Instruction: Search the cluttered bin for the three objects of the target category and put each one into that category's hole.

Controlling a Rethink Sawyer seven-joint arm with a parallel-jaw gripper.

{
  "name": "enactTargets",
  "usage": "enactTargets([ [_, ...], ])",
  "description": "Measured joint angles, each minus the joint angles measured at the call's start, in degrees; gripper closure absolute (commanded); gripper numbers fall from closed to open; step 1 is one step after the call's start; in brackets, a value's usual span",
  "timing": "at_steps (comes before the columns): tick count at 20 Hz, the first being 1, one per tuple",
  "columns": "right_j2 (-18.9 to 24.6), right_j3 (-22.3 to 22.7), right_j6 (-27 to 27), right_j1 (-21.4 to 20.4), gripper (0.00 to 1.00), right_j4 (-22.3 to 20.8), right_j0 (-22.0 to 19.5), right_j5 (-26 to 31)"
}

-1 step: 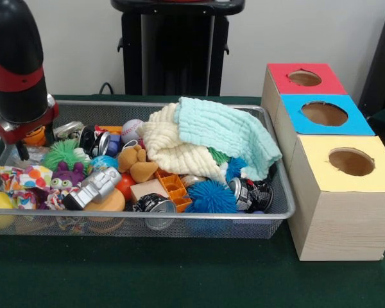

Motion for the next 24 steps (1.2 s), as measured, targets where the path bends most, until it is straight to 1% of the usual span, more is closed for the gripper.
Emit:
enactTargets([
  [5,0.0,0.0,0.0,-1.0,0.00,-2.9,1.3,-0.8],
  [6,0.0,0.0,0.0,-1.5,0.00,-4.0,1.7,-1.4],
  [13,0.0,-0.3,0.0,-1.9,0.00,-6.5,2.2,-2.9],
  [18,0.0,-1.4,0.0,-1.4,0.00,-8.0,2.2,-3.0],
  [24,0.0,-2.8,0.0,0.8,0.00,-8.8,2.2,-3.0],
])
